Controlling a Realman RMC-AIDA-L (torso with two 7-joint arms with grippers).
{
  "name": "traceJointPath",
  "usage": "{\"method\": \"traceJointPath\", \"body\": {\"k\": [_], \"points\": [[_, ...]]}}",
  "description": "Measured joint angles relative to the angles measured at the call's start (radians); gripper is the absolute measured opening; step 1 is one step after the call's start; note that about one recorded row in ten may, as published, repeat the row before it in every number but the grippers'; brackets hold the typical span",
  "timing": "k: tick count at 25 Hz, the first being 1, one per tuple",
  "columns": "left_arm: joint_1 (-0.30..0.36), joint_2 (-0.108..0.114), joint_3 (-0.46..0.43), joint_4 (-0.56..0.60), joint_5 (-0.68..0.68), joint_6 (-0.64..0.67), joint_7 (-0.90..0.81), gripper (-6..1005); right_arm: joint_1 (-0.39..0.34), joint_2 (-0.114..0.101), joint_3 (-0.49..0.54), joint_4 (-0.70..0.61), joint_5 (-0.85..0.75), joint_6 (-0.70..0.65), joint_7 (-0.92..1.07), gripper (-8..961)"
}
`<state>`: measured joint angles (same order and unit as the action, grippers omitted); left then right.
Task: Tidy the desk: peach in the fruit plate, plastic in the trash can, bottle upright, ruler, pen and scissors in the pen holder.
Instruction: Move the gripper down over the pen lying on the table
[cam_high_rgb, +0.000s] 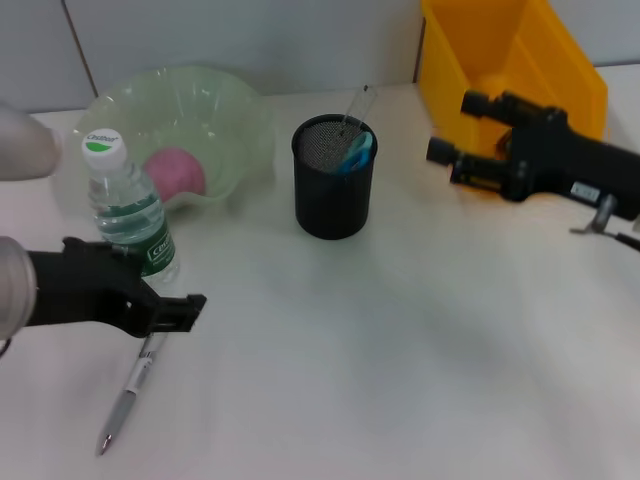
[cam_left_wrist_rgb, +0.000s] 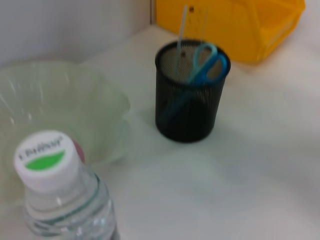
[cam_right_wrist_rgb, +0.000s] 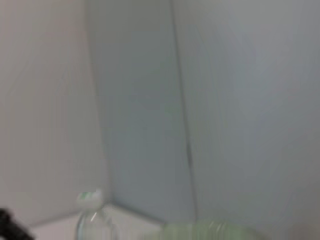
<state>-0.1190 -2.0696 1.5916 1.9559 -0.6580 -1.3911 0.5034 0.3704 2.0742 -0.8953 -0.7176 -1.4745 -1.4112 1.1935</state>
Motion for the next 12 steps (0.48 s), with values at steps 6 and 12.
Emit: {"method": "traceJointPath", "body": {"k": [6,12], "points": [[-0.050,-0.002,0.034,-0.089,0.033,0.010,-0.040,793,-0.015,0.001,-0.001,-0.030,-0.179,-0.076,0.040,817],[-0.108,-0.001,0.073,-0.188,0.101,0.034,-0.092,792,-0.024,0.002,-0.001,-0.106,-0.350,-0.145,0.126,816]]}}
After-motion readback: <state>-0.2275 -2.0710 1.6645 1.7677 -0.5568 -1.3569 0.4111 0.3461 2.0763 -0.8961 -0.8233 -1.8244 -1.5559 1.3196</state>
